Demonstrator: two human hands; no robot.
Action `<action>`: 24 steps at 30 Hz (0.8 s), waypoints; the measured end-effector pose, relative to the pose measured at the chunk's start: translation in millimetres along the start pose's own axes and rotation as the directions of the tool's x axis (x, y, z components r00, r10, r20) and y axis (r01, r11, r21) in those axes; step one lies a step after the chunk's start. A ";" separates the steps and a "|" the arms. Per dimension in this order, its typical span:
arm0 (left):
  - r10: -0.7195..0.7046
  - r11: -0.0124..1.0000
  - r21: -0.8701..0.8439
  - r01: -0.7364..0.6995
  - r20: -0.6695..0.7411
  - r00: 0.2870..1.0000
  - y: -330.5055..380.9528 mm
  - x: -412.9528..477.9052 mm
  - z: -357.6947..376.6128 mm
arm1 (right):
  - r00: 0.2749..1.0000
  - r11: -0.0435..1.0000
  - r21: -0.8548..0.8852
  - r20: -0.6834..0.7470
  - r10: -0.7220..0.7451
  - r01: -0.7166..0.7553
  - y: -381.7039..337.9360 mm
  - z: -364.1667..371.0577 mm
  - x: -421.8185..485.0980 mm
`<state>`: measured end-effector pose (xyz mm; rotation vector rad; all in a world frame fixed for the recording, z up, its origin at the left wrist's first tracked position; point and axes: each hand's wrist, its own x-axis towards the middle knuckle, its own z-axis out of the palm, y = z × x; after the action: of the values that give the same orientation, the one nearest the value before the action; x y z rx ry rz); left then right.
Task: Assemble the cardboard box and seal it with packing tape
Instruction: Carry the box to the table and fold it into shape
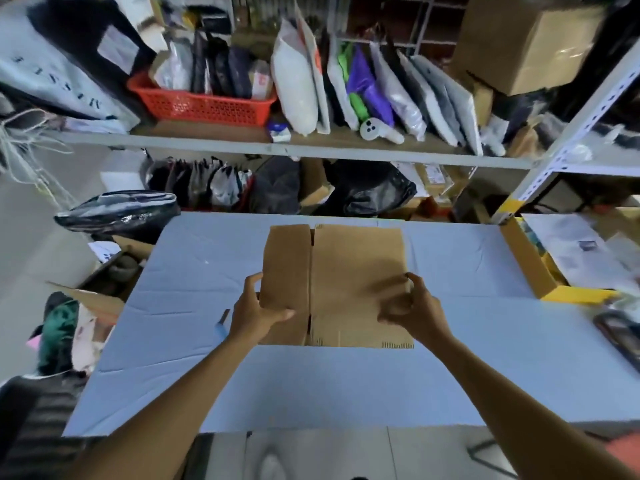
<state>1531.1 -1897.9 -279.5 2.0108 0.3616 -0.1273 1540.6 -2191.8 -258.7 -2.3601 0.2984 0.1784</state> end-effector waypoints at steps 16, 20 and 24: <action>-0.175 0.983 0.046 0.175 -0.014 0.985 -36.4 23.4 39.5 | 0.988 0.998 -0.049 0.146 0.042 -0.035 40.1 32.2 51.5; -0.197 0.980 0.025 0.196 0.012 0.980 -45.9 30.9 41.8 | 0.990 0.999 -0.039 0.142 0.010 -0.005 48.3 39.5 57.1; -0.231 0.973 0.011 0.231 0.005 0.973 -54.4 28.5 44.7 | 0.988 1.000 -0.019 0.155 0.004 -0.001 50.5 46.4 55.5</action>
<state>1544.4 -1909.6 -353.4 1.9726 0.5915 -0.2815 1578.7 -2203.9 -337.4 -2.3483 0.2254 0.3658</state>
